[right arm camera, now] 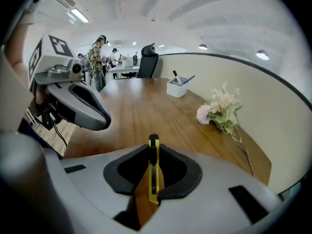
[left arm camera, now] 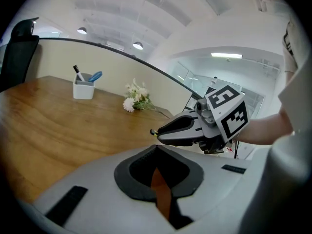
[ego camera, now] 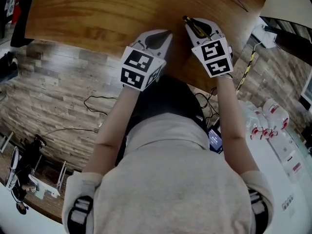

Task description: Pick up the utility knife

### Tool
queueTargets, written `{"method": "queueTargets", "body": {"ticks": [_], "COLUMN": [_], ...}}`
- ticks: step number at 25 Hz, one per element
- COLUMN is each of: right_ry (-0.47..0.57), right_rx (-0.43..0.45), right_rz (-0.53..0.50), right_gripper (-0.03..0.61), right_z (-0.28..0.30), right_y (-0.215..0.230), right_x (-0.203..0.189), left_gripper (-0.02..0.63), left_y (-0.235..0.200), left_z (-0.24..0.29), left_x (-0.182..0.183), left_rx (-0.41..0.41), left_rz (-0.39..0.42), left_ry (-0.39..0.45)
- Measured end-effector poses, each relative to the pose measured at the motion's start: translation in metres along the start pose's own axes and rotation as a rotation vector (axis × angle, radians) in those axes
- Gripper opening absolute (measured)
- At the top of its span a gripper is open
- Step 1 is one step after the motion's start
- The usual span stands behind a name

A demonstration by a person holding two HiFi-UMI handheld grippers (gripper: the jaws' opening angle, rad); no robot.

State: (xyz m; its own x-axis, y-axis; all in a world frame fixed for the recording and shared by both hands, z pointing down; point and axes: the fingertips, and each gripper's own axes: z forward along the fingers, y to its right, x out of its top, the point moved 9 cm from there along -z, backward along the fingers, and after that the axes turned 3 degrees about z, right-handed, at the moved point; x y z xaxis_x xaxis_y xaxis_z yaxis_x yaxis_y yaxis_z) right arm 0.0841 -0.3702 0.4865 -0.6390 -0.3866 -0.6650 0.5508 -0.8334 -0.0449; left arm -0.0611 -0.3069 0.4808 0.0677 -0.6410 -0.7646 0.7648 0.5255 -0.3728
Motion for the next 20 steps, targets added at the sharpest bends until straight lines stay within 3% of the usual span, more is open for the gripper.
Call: {"method": "queueTargets", "body": {"ticks": [20], "right_ry": [0.415], "right_rx": [-0.234], "right_rz": [0.127], "right_gripper": [0.078], "right_z": [-0.123], "right_y": [0.024], "right_x": [0.051], "left_gripper": [0.012], "left_y": [0.04], "left_z": [-0.012], "left_x": [0.094], "left_rx": [-0.027], "left_rz": [0.233], "left_ry": [0.127]}}
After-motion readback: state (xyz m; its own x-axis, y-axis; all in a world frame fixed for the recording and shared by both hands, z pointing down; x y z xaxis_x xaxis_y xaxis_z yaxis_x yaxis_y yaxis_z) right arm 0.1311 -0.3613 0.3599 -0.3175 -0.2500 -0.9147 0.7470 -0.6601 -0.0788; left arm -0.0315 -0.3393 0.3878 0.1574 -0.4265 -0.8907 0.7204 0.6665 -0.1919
